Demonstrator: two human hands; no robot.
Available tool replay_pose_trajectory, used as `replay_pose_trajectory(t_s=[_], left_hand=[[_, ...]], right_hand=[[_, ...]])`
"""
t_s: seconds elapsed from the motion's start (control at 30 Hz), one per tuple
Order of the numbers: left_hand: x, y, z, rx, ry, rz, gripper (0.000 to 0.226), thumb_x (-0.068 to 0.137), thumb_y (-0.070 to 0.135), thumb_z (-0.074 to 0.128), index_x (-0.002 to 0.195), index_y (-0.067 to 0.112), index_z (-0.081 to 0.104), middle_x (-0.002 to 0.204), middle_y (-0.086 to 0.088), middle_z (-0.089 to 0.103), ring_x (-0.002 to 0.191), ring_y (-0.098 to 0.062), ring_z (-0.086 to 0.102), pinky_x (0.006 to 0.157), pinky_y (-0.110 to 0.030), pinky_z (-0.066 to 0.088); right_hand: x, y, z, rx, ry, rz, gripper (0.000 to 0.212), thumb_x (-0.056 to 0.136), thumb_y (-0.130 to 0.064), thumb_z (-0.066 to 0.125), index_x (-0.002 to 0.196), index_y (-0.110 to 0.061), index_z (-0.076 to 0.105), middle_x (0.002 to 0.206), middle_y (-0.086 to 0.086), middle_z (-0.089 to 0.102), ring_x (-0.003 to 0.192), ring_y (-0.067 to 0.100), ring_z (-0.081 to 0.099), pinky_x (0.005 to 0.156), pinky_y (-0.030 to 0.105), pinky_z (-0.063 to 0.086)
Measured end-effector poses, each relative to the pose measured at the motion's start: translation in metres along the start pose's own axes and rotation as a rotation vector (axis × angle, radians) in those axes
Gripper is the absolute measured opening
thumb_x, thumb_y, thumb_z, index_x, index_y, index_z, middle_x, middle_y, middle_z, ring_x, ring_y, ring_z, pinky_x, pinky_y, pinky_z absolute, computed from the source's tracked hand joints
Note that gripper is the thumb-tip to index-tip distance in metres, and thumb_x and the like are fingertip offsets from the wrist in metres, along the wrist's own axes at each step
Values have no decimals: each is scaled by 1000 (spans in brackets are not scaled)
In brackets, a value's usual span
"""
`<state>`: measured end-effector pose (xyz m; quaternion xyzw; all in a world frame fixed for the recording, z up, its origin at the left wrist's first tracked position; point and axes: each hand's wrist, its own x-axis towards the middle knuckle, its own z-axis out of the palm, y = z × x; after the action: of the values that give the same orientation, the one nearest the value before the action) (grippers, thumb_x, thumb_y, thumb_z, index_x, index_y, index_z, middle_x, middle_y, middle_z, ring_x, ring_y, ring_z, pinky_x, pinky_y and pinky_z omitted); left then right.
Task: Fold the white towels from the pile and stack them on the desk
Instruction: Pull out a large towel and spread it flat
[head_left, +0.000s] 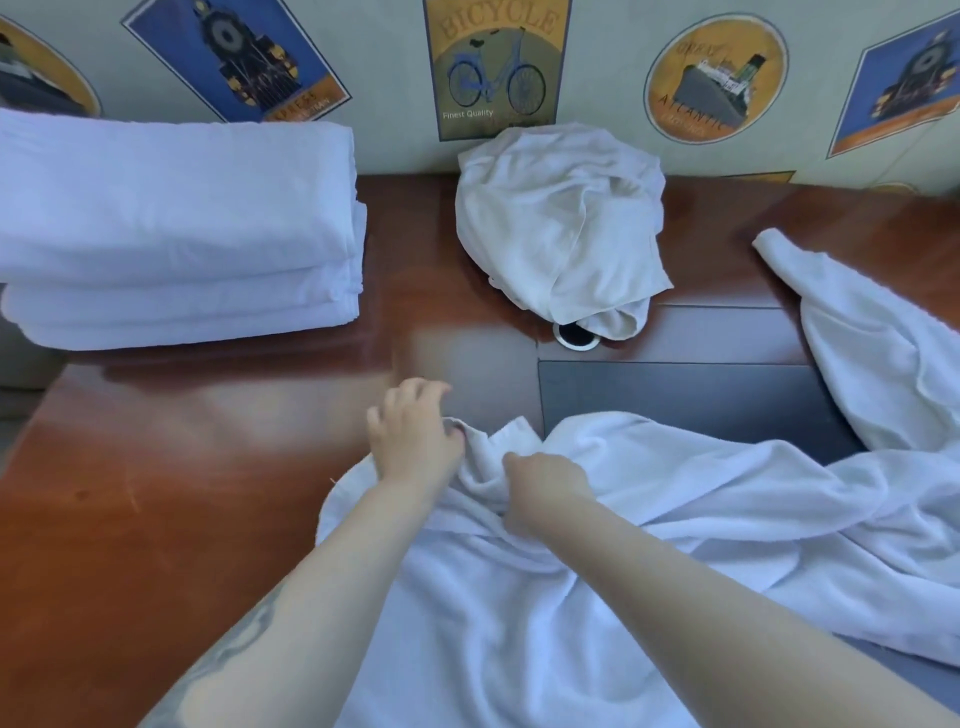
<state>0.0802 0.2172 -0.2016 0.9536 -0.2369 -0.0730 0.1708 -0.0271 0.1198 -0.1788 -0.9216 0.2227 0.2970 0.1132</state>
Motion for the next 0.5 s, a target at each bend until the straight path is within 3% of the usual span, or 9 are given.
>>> replay_pose_trajectory(t_s=[0.07,0.13,0.2,0.3,0.37,0.43,0.5], left_hand=[[3,20,10,35,-161,95,48,87,27,58,133,30,50,134,3,47,123,-23,42,95,-35,28],[6,30,17,-38,-436,90,48,87,26,57,135,29,48,133,0,47,121,-24,48,100,-35,36],[10,36,14,-254,-668,-36,40,81,32,57,121,30,56,120,2,58,109,-22,57,98,-36,44],[8,45,-1,-500,-902,-165,46,54,62,58,81,26,66,77,5,68,76,-19,61,74,-33,47],[4,44,-5,-609,-1048,-242,57,52,71,65,81,23,76,79,4,74,77,-18,70,76,-29,50],[4,41,-12,-761,-1028,-282,43,66,59,76,79,18,80,84,-2,77,80,-18,73,73,-24,54],[16,31,-26,-925,-781,-246,25,82,34,76,75,10,75,80,-5,74,77,-22,69,66,-20,50]], right_hand=[[-6,-7,8,12,-43,-53,24,87,-24,55,110,-20,49,80,-5,48,94,24,60,67,29,37],[-14,-6,18,87,12,-56,25,83,-24,56,107,-21,51,73,-8,44,79,20,55,59,26,34],[-22,4,28,250,170,25,25,78,-25,56,102,-26,49,69,-9,48,67,16,49,50,26,29],[-32,19,38,560,431,177,22,77,-26,56,91,-33,41,62,-7,55,57,12,51,47,26,32],[-32,19,37,694,546,179,28,81,-28,59,90,-40,35,63,-10,56,58,6,51,48,22,33],[-27,14,29,798,612,103,30,83,-25,62,85,-39,34,64,-13,54,59,2,51,48,18,30],[-16,6,13,878,646,-8,36,81,-15,66,81,-36,36,67,-15,52,63,3,50,53,22,30]])
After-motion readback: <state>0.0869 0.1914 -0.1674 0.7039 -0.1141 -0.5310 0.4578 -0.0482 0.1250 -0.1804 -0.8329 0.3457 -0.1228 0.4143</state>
